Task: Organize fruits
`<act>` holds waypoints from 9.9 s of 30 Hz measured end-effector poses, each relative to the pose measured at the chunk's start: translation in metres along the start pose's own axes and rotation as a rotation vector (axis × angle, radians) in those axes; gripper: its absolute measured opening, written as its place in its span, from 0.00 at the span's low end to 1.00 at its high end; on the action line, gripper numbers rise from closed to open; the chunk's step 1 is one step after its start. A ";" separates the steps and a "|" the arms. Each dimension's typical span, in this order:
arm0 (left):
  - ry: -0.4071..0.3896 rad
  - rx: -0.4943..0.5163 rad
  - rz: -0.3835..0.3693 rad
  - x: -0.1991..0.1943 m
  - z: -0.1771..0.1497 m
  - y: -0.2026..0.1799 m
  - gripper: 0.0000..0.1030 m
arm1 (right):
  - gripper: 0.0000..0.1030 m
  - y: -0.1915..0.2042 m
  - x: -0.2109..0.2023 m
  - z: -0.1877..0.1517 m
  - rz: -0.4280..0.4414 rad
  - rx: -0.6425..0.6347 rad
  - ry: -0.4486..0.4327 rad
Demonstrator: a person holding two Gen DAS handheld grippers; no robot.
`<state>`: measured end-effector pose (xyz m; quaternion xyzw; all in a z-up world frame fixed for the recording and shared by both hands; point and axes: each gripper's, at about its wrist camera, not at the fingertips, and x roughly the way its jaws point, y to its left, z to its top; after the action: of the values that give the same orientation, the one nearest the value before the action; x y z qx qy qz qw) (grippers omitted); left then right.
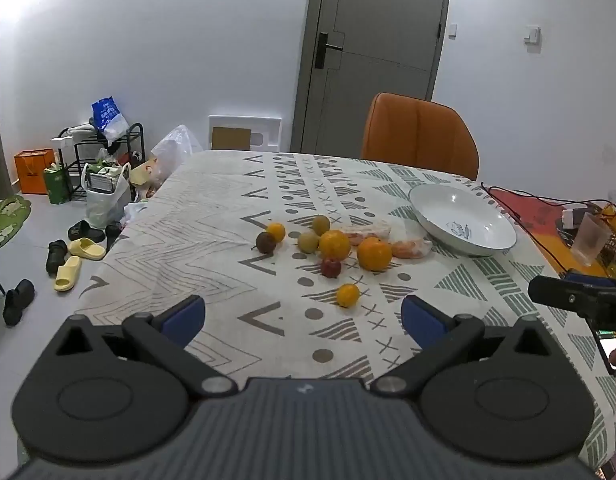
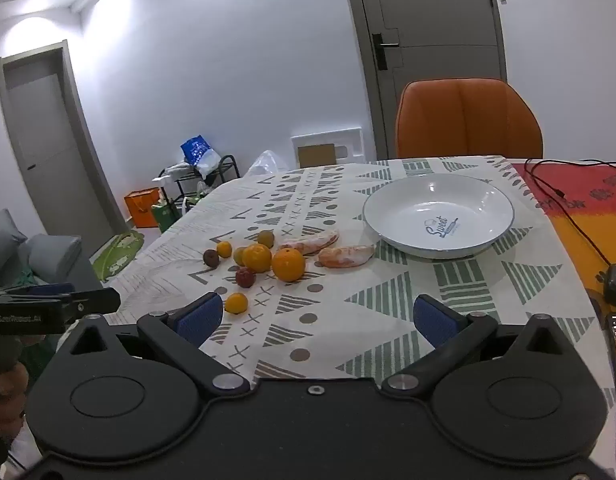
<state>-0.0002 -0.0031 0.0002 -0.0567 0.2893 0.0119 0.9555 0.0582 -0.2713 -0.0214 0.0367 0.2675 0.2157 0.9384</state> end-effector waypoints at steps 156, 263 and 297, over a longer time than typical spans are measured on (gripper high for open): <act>0.125 -0.097 -0.073 0.149 0.007 0.017 0.20 | 0.83 -0.024 0.145 0.010 0.091 0.033 0.094; 0.052 0.151 -0.266 0.213 0.069 -0.150 0.20 | 0.33 -0.155 0.109 0.020 -0.050 0.234 -0.115; 0.055 0.131 -0.205 0.196 0.066 -0.134 0.49 | 0.44 -0.145 0.087 0.007 -0.092 0.260 -0.138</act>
<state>0.2068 -0.1307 -0.0401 -0.0239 0.3084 -0.1062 0.9450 0.1843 -0.3648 -0.0844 0.1605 0.2295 0.1328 0.9508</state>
